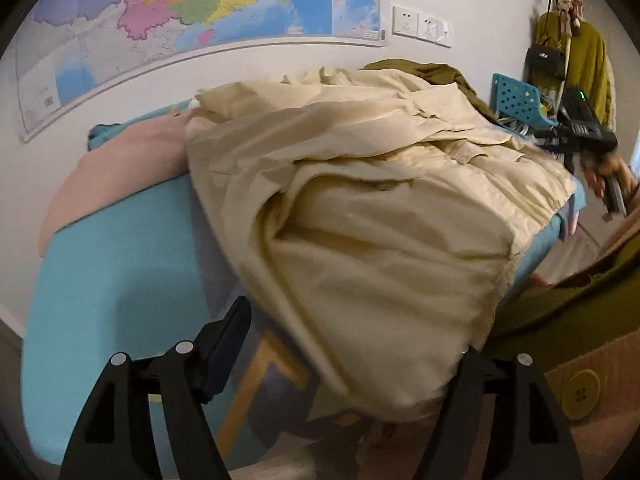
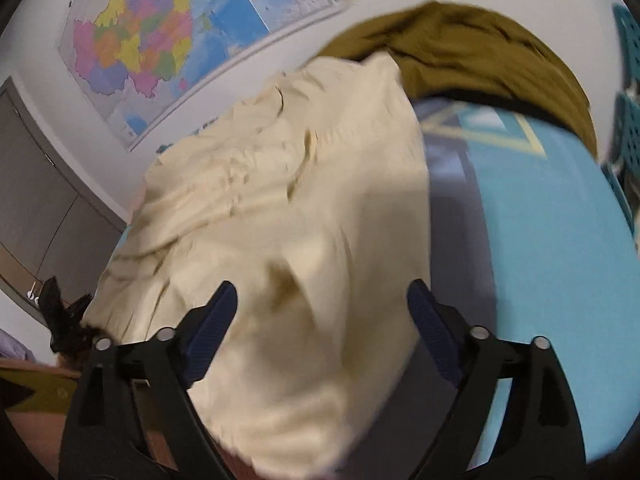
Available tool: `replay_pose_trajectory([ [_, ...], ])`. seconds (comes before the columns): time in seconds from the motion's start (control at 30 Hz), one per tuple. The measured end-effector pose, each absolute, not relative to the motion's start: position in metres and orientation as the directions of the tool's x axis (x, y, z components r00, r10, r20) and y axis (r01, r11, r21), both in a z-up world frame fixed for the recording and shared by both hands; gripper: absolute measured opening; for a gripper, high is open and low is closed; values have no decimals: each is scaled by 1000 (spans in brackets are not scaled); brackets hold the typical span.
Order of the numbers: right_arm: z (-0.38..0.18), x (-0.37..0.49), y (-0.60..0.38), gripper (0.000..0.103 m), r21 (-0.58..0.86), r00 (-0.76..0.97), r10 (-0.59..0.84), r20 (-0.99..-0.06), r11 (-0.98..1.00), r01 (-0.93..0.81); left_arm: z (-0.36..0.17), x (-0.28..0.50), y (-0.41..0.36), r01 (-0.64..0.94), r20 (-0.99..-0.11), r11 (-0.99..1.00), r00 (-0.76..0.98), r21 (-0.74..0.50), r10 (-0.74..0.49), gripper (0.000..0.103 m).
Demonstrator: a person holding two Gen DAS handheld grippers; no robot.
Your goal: Fold large clothes
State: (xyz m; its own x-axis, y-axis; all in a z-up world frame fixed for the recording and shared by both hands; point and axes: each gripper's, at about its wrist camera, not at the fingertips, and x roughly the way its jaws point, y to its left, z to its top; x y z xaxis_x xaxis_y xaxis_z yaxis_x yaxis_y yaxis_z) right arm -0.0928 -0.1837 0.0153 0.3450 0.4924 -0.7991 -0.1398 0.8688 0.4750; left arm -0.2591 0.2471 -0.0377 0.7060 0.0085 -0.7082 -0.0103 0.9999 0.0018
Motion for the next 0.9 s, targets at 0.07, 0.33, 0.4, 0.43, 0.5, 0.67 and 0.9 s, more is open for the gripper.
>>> replay_pose_trajectory([
  [0.07, 14, -107, -179, 80, 475, 331, 504, -797, 863, -171, -36, -257, 243, -9, -705, 1000, 709, 9, 13, 71],
  [0.33, 19, -100, -221, 1, 462, 476, 428, -768, 885, -51, -34, -274, 222, 35, -689, 999, 724, 33, -2, 78],
  [0.4, 12, -98, -224, 1, 445, 475, 401, -783, 895, -22, -33, -286, 226, 77, -666, 996, 742, -35, -81, 82],
  [0.43, 8, -97, -222, 1, 427, 466, 388, -795, 904, -24, -32, -295, 229, 97, -644, 992, 754, -84, -128, 83],
  [0.5, -3, -95, -224, 2, 452, 450, 402, -797, 892, 4, -27, -307, 237, 104, -591, 981, 786, -162, -181, 84],
  [0.67, 1, -106, -232, 53, 530, 452, 461, -764, 847, 33, -19, -303, 265, -24, -564, 966, 815, -257, -130, 89],
  [0.9, 1, -122, -224, 91, 642, 388, 598, -702, 766, -19, -44, -262, 276, -23, -593, 880, 747, -474, -299, 89],
])
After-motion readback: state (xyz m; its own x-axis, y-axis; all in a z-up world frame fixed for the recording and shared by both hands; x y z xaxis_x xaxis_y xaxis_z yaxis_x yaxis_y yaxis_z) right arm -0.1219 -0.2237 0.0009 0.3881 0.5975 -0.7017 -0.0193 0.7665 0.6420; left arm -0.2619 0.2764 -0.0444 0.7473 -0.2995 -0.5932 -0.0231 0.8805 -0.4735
